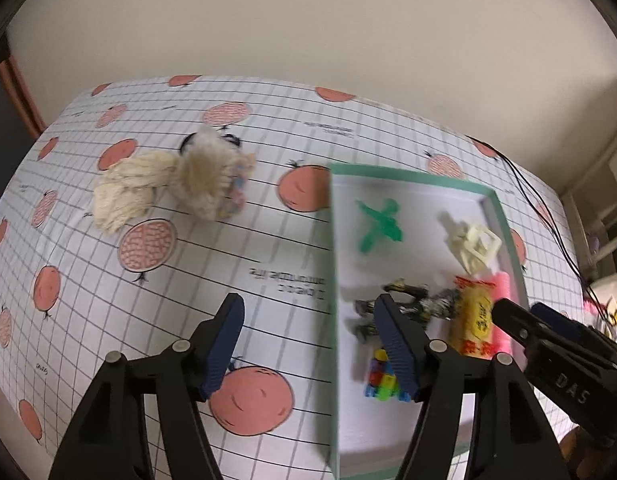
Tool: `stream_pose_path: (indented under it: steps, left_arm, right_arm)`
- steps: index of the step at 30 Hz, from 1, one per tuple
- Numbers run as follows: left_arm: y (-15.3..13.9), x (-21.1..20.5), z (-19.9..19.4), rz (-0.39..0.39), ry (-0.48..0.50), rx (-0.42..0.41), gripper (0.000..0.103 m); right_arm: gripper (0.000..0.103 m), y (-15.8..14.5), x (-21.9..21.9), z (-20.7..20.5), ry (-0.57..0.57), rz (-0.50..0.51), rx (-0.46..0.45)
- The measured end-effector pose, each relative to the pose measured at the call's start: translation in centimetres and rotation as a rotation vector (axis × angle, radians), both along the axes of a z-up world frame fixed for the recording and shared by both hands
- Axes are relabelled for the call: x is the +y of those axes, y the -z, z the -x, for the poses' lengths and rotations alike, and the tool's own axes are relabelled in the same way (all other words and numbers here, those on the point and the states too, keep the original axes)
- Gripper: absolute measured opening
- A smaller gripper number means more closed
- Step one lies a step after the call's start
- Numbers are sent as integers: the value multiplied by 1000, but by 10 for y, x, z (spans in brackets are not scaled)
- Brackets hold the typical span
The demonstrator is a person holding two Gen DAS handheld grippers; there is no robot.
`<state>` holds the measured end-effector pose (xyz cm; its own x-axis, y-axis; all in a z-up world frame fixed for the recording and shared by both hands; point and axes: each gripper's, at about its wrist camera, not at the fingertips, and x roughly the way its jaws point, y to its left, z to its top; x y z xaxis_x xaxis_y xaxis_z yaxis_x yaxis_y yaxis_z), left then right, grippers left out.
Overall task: Organize objects
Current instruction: 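Withdraw both tools from the tray toward the lace cloth and swabs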
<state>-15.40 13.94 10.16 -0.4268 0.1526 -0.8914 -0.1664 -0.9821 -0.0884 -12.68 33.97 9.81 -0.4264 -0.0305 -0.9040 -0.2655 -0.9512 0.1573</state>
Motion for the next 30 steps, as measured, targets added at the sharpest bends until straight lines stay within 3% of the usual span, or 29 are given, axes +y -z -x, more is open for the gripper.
stream_pose_path:
  steps: [3, 5, 9, 11, 14, 16, 30]
  left_arm:
    - [0, -7, 2, 12, -26, 11, 90]
    - [0, -11, 3, 29, -42, 25, 91]
    - [2, -18, 6, 31, -58, 20, 93]
    - [3, -20, 7, 33, -67, 20, 103]
    - [2, -22, 8, 34, -78, 22, 103]
    - [2, -23, 9, 31, -82, 25, 103]
    - [3, -27, 11, 14, -99, 22, 103]
  right_arm:
    - [71, 0, -1, 0, -6, -2, 4]
    - [79, 0, -2, 0, -4, -3, 6]
    - [81, 1, -2, 1, -5, -2, 8]
    - [87, 1, -1, 1, -3, 0, 9]
    - [98, 1, -1, 0, -4, 4, 14]
    - [101, 0, -2, 0, -4, 2, 18]
    - [103, 3, -4, 2, -3, 10, 19]
